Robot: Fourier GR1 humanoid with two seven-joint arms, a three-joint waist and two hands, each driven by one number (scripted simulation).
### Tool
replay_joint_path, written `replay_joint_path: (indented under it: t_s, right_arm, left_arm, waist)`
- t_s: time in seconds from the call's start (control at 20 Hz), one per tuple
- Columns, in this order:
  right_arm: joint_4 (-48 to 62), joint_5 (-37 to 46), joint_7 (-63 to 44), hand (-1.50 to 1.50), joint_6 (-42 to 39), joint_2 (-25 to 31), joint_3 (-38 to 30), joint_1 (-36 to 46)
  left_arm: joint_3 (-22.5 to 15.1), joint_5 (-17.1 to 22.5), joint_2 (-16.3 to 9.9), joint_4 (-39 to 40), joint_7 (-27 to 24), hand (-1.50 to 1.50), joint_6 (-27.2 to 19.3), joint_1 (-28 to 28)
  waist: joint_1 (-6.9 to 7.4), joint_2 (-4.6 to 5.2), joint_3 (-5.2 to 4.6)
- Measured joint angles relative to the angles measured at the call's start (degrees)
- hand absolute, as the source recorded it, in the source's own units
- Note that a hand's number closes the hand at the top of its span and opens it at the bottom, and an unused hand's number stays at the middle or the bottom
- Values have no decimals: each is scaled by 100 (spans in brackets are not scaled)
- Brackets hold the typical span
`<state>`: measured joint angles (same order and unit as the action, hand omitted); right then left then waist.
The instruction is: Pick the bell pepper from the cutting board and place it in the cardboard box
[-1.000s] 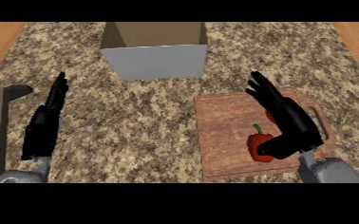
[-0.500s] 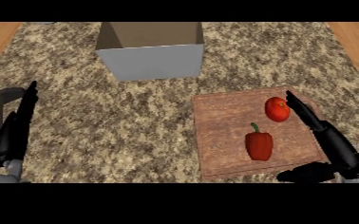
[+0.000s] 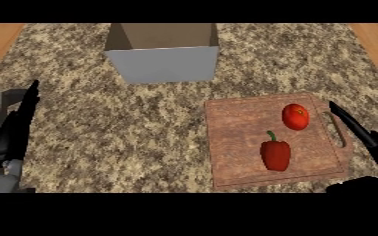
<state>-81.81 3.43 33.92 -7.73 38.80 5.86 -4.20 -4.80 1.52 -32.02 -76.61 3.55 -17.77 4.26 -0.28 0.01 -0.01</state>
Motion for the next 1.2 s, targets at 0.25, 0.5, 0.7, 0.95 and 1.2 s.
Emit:
replay_joint_path:
  t_s: [0.25,0.5,0.7,0.95,1.2]
  right_arm:
    - [-253,667,-690,-150,-358,678,225,327]
    - [-639,1205,-1733,-150,-921,956,683,777]
    - [-759,1434,-2499,-150,-1527,850,1021,1269]
    - [-830,1741,-3246,-150,-2035,442,1248,1614]
    - [-811,2277,-3558,-150,-2157,11,1387,1649]
  left_arm:
    - [27,-27,11,23,3,0,84,35]
    - [51,-81,21,34,63,0,155,125]
    - [69,-197,112,161,22,0,145,178]
    - [208,-289,204,277,-76,0,243,199]
    - [425,-341,221,301,-38,0,445,250]
  waist:
    - [48,-2,-6]
    - [80,2,-9]
    - [88,6,-6]
    - [66,3,-3]
    - [50,-3,-3]
